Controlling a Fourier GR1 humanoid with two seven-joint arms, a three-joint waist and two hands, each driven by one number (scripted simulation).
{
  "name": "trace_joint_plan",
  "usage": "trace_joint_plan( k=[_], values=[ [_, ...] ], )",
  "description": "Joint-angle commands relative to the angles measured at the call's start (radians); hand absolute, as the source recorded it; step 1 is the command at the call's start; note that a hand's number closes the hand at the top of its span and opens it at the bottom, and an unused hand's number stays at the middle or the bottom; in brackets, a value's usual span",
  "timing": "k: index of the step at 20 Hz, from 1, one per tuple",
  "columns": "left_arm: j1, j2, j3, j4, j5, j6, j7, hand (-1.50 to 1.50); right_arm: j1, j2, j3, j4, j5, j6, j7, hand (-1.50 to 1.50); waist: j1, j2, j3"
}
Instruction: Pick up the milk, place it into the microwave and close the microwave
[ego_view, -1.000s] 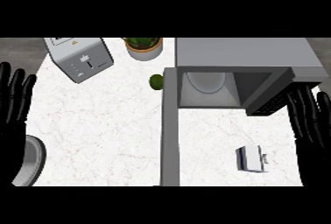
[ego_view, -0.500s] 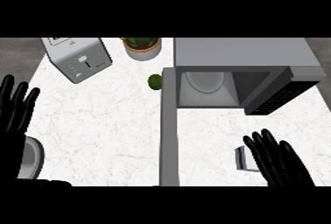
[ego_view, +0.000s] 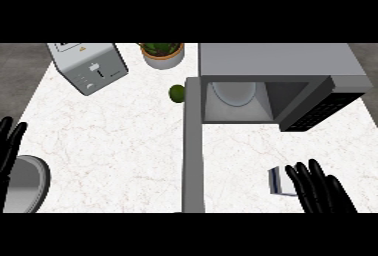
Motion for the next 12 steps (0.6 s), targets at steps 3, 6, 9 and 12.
trace_joint_plan(
  k=[3,6,9,12],
  values=[
    [0.049,-0.050,-0.037,-0.050,-0.032,-0.006,-0.006,-1.50,0.002,-0.014,-0.092,0.056,0.006,-0.029,-0.033,-1.50,0.001,0.001,0.000],
    [0.035,0.009,0.064,0.002,0.061,-0.066,-0.013,-1.50,0.039,0.008,-0.054,0.123,0.058,-0.047,-0.099,-1.50,-0.001,0.001,0.000],
    [0.148,-0.040,0.020,-0.108,0.040,-0.084,-0.009,-1.50,-0.017,-0.012,-0.182,0.178,-0.047,-0.027,-0.081,-1.50,0.005,0.000,0.000],
    [0.201,-0.066,0.028,-0.095,0.025,-0.127,-0.073,-1.50,-0.062,-0.004,-0.217,0.282,-0.069,-0.011,-0.131,-1.50,0.007,0.001,0.000]
  ],
)
